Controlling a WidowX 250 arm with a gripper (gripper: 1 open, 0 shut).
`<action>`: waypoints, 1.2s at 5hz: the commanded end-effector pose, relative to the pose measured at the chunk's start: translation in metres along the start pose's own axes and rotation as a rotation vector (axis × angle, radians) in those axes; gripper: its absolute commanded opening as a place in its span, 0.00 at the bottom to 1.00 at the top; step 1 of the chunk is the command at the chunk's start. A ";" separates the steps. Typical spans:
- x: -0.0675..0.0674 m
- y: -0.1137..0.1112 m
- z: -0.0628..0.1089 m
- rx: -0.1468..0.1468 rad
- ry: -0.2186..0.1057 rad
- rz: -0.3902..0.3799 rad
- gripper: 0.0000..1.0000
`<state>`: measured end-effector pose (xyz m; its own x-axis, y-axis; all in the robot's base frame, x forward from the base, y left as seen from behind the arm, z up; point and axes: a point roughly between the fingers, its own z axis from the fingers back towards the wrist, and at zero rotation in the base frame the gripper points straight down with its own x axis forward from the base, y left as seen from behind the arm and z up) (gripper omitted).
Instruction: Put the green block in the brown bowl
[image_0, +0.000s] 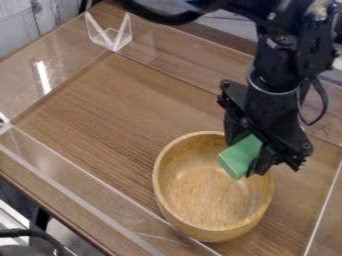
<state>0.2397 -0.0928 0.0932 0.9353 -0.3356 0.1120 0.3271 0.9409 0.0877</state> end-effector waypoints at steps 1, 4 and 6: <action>0.006 0.002 0.009 -0.010 -0.052 0.024 0.00; 0.002 0.014 -0.007 -0.030 -0.032 0.079 0.00; 0.000 0.019 -0.015 -0.045 -0.026 0.100 0.00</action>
<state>0.2419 -0.0739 0.0720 0.9623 -0.2493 0.1091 0.2469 0.9684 0.0353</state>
